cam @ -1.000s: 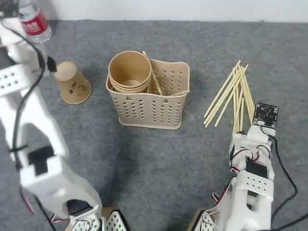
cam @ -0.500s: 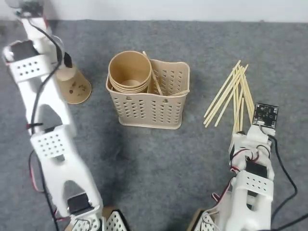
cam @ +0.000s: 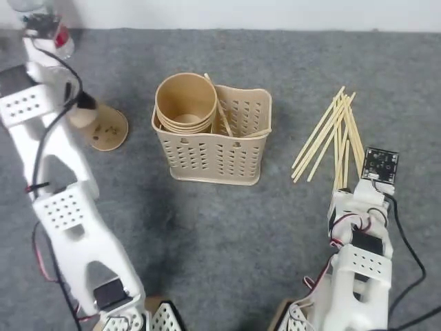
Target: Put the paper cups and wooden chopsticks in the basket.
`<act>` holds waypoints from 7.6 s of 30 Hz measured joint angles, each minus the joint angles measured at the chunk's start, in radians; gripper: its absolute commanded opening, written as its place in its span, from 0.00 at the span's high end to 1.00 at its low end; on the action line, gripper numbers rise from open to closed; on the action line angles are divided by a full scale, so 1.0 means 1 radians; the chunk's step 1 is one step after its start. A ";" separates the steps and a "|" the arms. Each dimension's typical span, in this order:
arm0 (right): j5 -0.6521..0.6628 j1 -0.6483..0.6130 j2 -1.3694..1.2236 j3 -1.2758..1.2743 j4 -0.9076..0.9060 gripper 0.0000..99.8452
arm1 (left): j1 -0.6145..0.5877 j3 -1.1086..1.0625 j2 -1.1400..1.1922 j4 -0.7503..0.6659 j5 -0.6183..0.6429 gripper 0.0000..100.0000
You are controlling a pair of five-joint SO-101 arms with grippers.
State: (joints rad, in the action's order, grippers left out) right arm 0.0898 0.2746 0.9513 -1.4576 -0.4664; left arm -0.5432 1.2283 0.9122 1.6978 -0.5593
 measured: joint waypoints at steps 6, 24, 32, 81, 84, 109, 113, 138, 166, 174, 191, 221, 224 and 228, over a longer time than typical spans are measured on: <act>0.000 0.002 0.000 0.000 0.000 0.74 | -0.094 -0.368 -0.224 0.014 -0.227 0.78; 0.000 0.000 0.000 0.000 0.000 0.74 | -0.304 -0.635 -0.807 0.025 -0.566 0.78; 0.000 0.000 0.000 0.000 0.000 0.74 | -0.021 -0.694 -0.833 0.025 0.054 0.72; 0.000 0.000 0.000 0.000 0.000 0.74 | -0.218 -1.260 -0.838 -0.407 0.279 0.76; 0.000 0.000 0.000 0.000 0.000 0.74 | -0.107 -1.166 -0.839 -0.308 0.382 0.74; 0.000 0.002 0.000 0.000 0.000 0.74 | 0.172 -0.703 -0.290 -0.178 0.517 0.77; 0.000 0.000 0.000 0.000 0.000 0.74 | 0.120 -0.614 -0.276 -0.003 0.399 0.77; 0.000 0.002 0.000 0.000 0.000 0.74 | -0.397 -1.100 -0.623 0.020 -0.227 0.77; 0.000 0.000 0.000 -0.020 0.000 0.74 | -0.121 -1.046 -0.743 0.014 0.034 0.99; 0.000 0.000 0.000 -0.020 0.000 0.74 | 0.000 -0.881 -0.965 0.025 0.040 0.99; 0.000 0.000 0.000 -0.020 0.000 0.74 | 0.684 -0.508 -1.249 -0.114 0.158 0.99; 0.000 0.000 0.000 -0.020 0.035 0.74 | 0.885 -0.605 -0.942 0.021 0.138 0.99; 0.000 0.000 0.000 -0.020 0.035 0.74 | 0.914 -0.577 -0.937 0.025 0.147 0.99; 0.000 0.002 0.000 -0.020 0.035 0.74 | 0.922 -0.543 -0.937 0.025 0.198 0.99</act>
State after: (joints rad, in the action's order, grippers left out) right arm 0.0898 0.2762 0.9513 -1.4776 -0.4312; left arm 0.3790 0.6851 -0.0253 1.7223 -0.3613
